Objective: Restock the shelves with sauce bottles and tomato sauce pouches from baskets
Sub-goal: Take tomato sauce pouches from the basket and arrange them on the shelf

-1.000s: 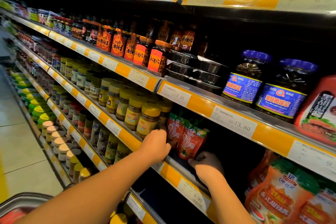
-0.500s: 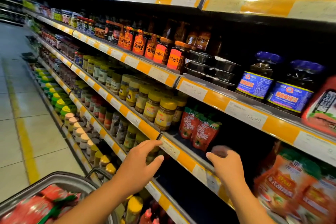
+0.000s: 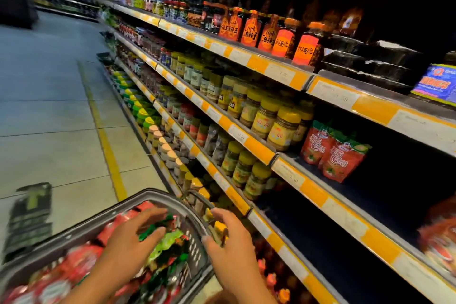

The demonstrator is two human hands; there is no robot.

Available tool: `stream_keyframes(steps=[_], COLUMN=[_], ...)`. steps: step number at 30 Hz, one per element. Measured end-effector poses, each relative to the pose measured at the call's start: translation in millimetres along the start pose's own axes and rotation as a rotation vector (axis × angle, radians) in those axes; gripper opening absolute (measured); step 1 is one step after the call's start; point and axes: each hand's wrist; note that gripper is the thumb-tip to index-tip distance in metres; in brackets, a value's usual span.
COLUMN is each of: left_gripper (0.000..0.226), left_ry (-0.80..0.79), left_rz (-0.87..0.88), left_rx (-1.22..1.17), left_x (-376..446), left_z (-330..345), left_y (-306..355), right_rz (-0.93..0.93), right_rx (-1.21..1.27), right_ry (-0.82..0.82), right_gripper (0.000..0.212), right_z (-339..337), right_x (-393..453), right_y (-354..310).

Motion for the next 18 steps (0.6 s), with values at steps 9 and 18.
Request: stream_keyframes(steps=[9,18], left_gripper=[0.032,0.036], left_ry=[0.152,0.191], left_rz=[-0.129,-0.27], left_rx=[0.095,0.191], left_x=[-23,-28], left_z=[-65,-85], left_y=[-80,-130], right_rz=[0.017,0.035], right_rx=[-0.019,0.028], right_ry=[-0.154,-0.212], right_gripper=[0.052,0.055], right_z=[96,174], right_x=[29,69], right_y=[-6,-10])
Point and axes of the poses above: each hand's wrist, its own x-axis towards the middle knuckle, its own z-axis out of the palm, y = z × x, and after that the axes turned 3 degrees about z, right-handed
